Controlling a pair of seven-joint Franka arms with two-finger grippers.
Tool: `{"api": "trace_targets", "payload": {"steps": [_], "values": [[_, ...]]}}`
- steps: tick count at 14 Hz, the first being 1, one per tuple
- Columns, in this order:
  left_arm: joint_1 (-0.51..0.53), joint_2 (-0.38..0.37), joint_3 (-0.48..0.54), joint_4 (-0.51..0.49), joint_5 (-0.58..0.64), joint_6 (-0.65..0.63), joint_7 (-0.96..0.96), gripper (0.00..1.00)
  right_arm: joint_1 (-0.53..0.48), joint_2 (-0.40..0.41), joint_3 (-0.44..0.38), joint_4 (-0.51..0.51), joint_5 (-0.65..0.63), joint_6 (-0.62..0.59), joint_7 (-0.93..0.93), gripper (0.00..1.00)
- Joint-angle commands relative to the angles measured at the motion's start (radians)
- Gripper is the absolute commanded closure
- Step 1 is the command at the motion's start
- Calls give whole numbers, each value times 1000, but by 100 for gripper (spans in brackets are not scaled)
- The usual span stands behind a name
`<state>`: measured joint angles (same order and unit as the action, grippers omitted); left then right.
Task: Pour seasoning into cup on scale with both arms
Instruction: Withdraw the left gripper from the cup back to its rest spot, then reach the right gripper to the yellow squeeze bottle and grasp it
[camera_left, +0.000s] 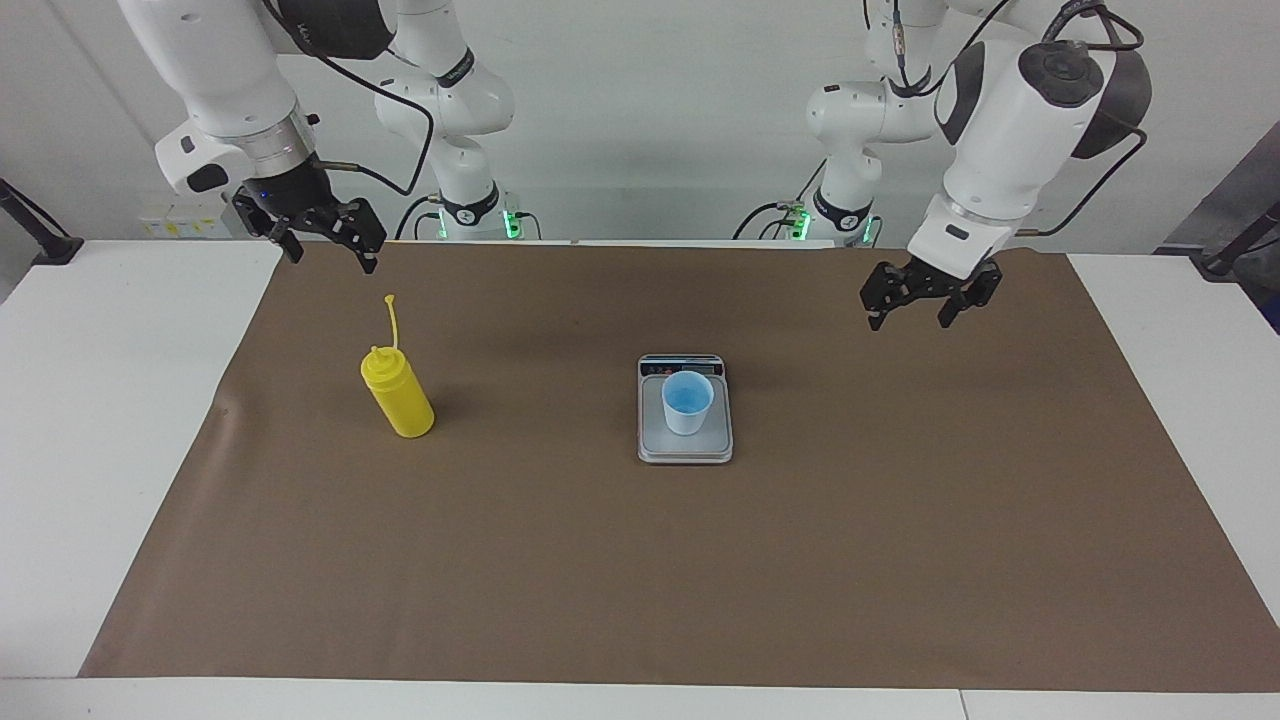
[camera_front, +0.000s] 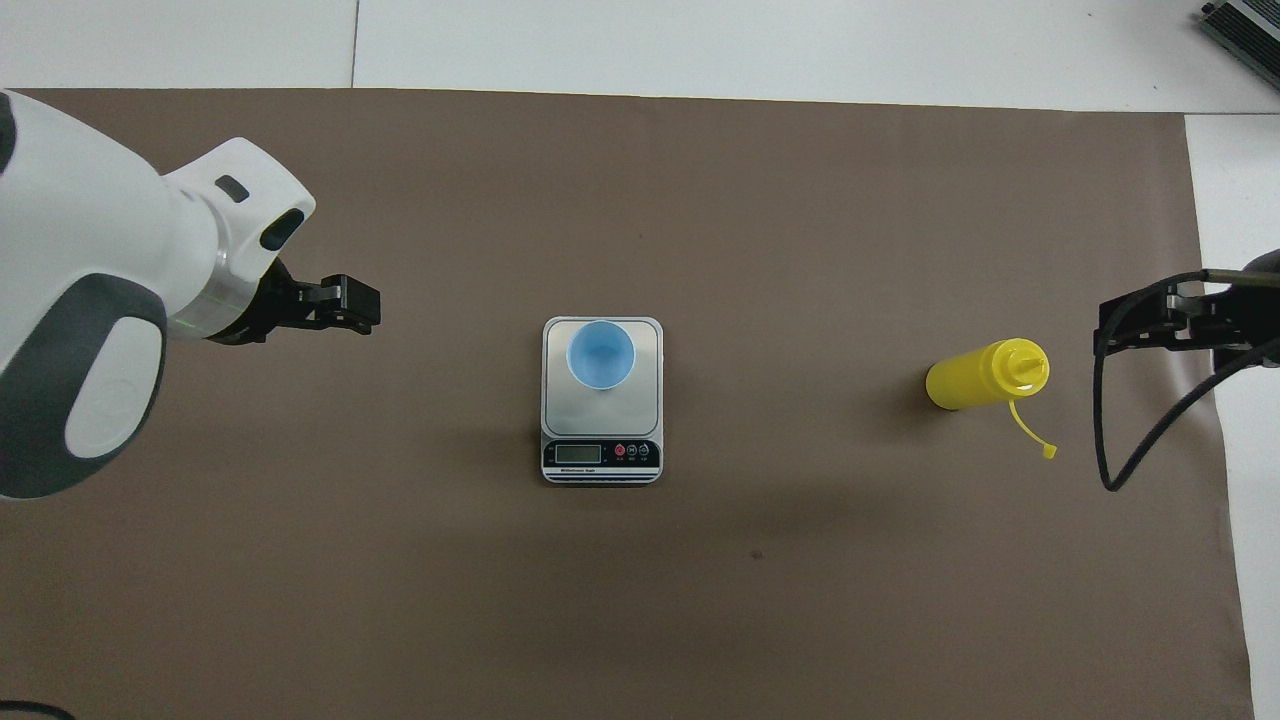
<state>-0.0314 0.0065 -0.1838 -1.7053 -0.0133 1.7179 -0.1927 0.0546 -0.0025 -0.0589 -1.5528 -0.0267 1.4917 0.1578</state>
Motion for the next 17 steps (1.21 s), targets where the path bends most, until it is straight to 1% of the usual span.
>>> {"api": "trace_targets", "payload": {"steps": [1,5,11,13,15,17], "values": [[57,-37,-8,-25,6,-26,82,0,-12,-24,5,-27,-4,2,-23,0],[120,-43,-8,-25,6,-43,166,0,-10,-24,7,-27,-4,-1,-23,0],[127,-56,-6,-33,6,-73,191,0,2,-24,8,-26,-2,9,-23,0],[134,-56,-2,-21,6,-73,190,0,2,-24,8,-27,-2,13,-23,0],[143,-57,0,-5,4,-83,190,0,-10,-24,7,-42,19,77,-21,0],[145,-59,-2,1,6,-83,190,0,-16,-39,2,-97,39,146,-9,0]]}}
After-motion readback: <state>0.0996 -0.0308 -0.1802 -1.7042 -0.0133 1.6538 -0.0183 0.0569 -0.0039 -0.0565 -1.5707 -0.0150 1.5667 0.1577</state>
